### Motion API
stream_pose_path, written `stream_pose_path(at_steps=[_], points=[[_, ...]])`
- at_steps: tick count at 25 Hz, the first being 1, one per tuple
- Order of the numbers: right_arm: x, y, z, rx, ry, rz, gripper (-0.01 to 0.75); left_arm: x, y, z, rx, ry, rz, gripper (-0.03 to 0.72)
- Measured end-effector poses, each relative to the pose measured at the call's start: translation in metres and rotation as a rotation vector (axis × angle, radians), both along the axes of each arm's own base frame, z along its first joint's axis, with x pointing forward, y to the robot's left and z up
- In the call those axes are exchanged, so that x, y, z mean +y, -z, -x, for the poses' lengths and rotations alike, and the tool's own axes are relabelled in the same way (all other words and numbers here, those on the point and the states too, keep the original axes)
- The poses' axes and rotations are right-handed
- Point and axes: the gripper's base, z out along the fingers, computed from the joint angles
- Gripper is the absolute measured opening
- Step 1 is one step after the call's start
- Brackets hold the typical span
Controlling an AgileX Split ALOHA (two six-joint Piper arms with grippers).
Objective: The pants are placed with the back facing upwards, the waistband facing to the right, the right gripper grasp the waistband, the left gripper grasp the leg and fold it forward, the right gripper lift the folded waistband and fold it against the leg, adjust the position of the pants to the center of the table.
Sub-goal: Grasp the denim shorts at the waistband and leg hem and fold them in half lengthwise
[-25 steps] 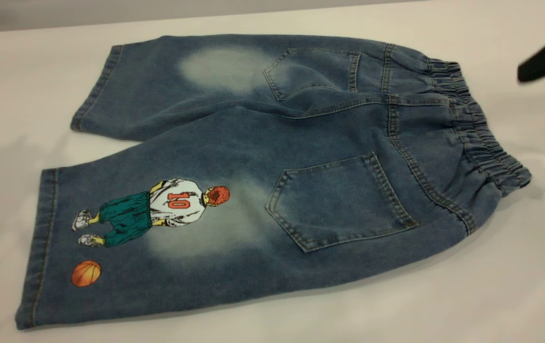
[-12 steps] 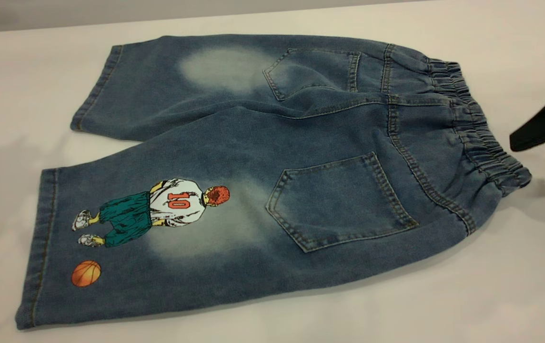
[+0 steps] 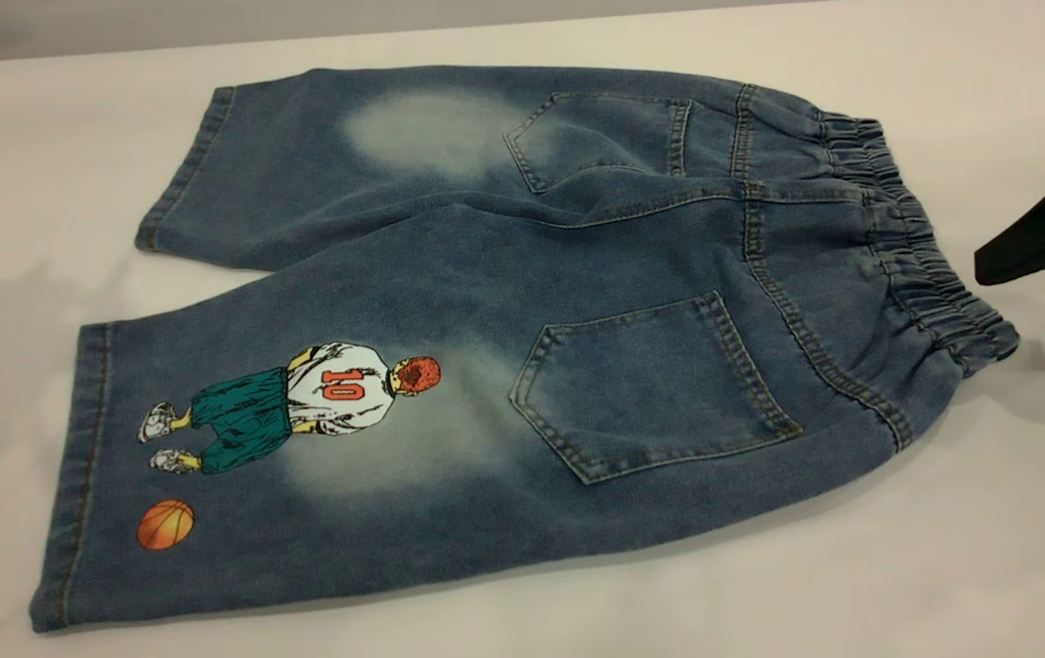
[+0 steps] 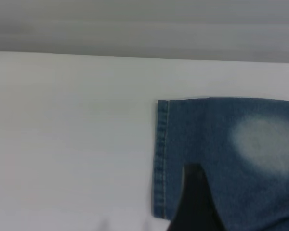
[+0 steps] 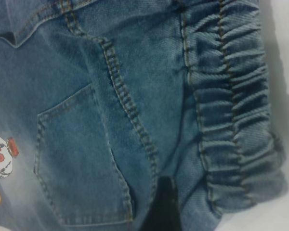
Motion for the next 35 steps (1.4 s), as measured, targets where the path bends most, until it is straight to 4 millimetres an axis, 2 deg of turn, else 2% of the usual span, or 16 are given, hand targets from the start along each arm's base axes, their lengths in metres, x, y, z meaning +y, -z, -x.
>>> stream_pose_path(at_steps=[9,16,21,27,35], points=[[0.004,0.023,0.003,0.032,-0.003,-0.055,0.587,0.000,0.000,0.000,0.000,0.001,-0.001,0.461],[0.007,0.032,0.001,-0.007,0.008,-0.100,0.587,0.000,0.000,0.000,0.000,0.001,-0.001,0.461],[0.008,0.030,-0.005,-0.083,0.022,-0.121,0.587,0.000,0.000,0.000,0.000,0.001,-0.001,0.461],[0.008,0.029,-0.005,-0.098,0.017,-0.121,0.587,0.000,0.000,0.000,-0.001,0.001,-0.001,0.461],[0.021,0.028,-0.007,-0.105,-0.030,-0.147,0.551,0.000,0.000,0.000,-0.001,0.001,-0.001,0.461]])
